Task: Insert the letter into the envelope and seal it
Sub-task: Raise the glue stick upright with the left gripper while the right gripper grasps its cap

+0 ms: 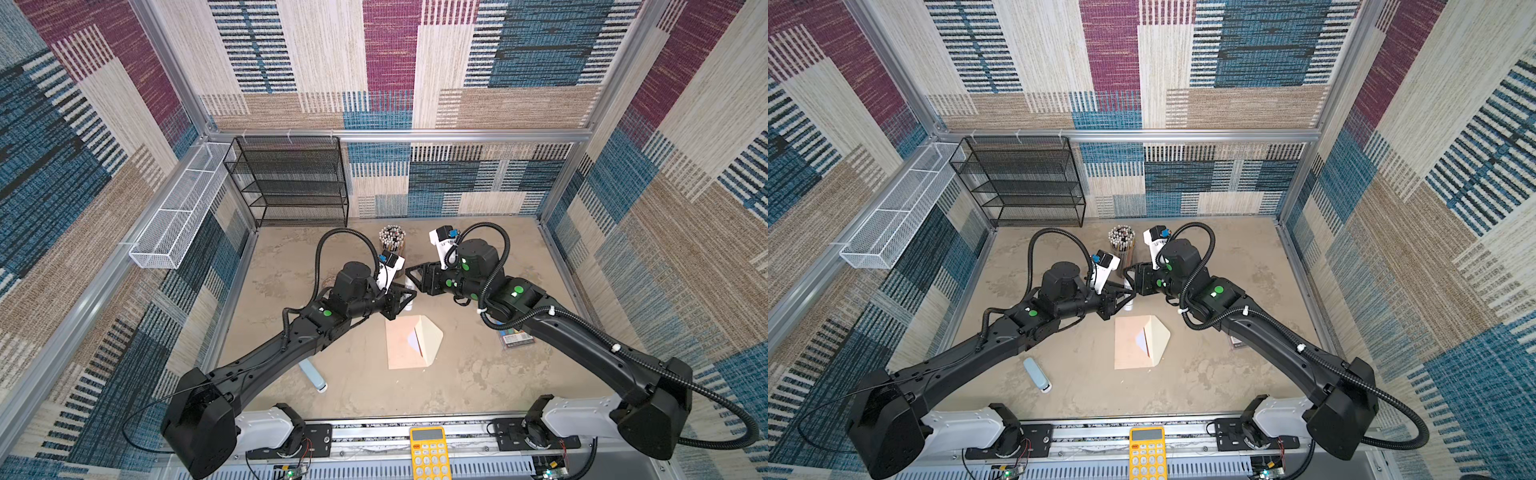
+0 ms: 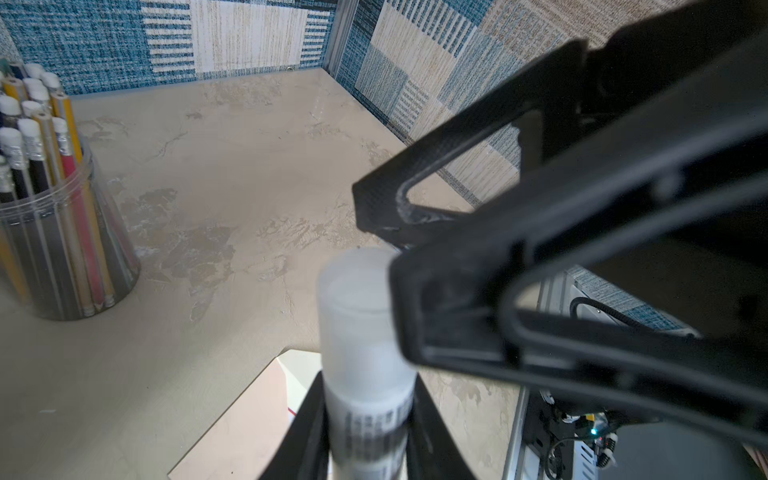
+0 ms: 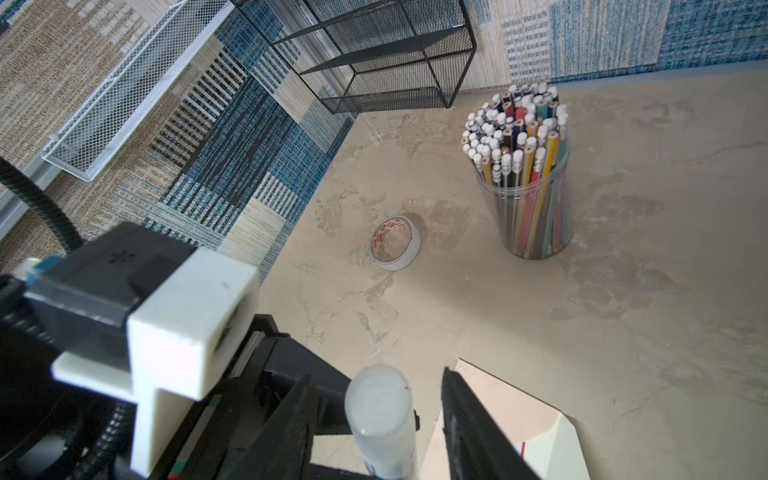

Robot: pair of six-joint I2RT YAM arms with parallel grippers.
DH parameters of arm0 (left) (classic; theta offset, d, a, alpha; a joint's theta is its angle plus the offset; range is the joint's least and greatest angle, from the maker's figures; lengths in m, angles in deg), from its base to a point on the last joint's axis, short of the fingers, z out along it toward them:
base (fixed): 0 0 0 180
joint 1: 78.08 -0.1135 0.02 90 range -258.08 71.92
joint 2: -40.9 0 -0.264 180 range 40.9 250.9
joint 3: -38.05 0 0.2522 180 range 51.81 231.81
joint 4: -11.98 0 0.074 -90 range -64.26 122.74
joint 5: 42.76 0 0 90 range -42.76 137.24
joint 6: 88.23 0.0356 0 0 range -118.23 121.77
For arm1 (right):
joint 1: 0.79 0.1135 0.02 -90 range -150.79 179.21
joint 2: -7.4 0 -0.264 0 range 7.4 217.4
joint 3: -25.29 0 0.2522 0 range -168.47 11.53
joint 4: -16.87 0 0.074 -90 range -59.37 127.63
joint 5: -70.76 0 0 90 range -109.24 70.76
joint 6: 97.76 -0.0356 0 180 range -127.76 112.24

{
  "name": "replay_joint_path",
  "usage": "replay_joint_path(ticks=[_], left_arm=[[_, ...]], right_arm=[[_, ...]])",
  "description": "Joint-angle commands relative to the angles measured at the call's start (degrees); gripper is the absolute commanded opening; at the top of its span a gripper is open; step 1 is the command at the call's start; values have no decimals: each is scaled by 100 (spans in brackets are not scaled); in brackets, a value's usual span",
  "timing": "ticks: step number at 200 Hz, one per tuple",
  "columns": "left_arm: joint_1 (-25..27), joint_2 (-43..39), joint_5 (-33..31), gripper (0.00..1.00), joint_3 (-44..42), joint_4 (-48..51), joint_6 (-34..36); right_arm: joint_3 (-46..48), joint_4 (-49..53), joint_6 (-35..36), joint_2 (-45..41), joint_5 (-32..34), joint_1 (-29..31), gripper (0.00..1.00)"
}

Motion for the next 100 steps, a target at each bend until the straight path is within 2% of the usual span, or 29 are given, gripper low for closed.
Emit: replay_joint_path(ticks=[1, 23, 70, 100], left_arm=[[3, 15, 67, 26, -4, -262, 158], [11, 38, 80, 26, 1, -262, 175], [5, 49, 122, 24, -15, -236, 189], [11, 63, 106, 24, -9, -262, 184]], right_arm=[[-104, 15, 8, 97, -63, 7, 52], [-164, 40, 26, 209, -51, 1, 51], [-198, 13, 62, 228, -49, 6, 38], [-209, 62, 36, 304, -90, 4, 40]])
